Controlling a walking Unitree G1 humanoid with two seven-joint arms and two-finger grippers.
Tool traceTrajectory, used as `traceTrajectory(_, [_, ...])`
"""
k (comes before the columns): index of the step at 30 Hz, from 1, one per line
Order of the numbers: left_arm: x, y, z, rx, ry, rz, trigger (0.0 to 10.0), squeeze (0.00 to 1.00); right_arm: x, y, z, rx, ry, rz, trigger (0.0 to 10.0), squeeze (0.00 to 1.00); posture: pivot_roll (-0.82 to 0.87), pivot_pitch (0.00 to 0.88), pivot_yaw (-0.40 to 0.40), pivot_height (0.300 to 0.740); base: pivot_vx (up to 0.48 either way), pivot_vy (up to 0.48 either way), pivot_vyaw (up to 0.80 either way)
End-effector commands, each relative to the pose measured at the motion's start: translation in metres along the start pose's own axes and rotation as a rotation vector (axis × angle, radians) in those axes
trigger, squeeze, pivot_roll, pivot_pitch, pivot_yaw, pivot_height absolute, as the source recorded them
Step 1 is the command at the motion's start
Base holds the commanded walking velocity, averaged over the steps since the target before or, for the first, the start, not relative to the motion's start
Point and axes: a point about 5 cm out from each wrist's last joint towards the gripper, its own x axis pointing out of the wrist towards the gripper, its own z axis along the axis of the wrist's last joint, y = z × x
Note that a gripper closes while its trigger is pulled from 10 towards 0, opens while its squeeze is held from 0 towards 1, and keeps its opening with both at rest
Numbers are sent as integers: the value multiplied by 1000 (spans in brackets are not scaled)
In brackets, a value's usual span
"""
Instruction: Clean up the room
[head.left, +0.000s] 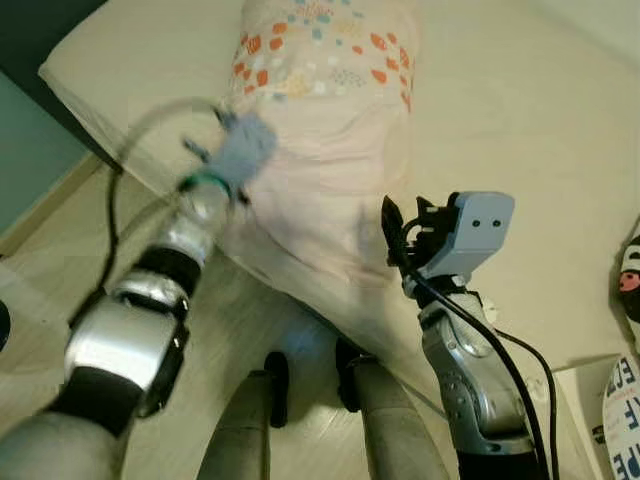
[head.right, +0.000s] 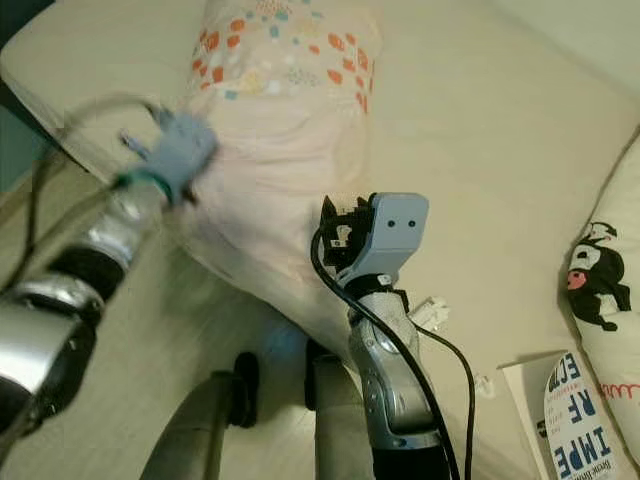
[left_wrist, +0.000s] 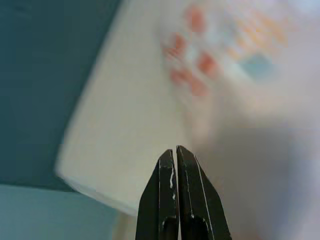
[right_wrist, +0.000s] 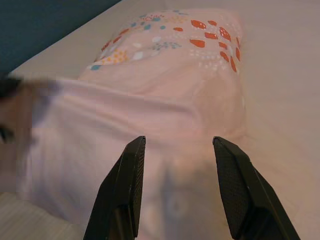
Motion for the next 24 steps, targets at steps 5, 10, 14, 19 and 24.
traceTrajectory(5, [16, 71, 37, -12, -75, 300, 0, 0, -1, 1, -6, 23, 14, -14, 10000, 0, -196, 398, 78, 740, 0, 0, 0])
traceTrajectory(10, [18, 106, 52, -47, -100, 378, 0, 0, -1, 1, -7, 23, 10, -15, 10000, 0, -184, 389, 85, 740, 0, 0, 0])
traceTrajectory(14, [20, 95, 49, -74, -84, 283, 0, 0, 0, 1, -8, 25, 8, -14, 10000, 0, -179, 387, 84, 740, 0, 0, 0])
traceTrajectory(19, [18, 60, 31, -210, -16, 58, 10000, 0, 0, 2, -7, 28, 5, -14, 10000, 0, -171, 387, 89, 740, 0, 0, 0])
traceTrajectory(24, [-15, -22, -2, -622, 6, -482, 10000, 0, 2, -9, -4, -12, -21, -97, 10000, 0, -141, 385, 85, 740, 0, 0, 0])
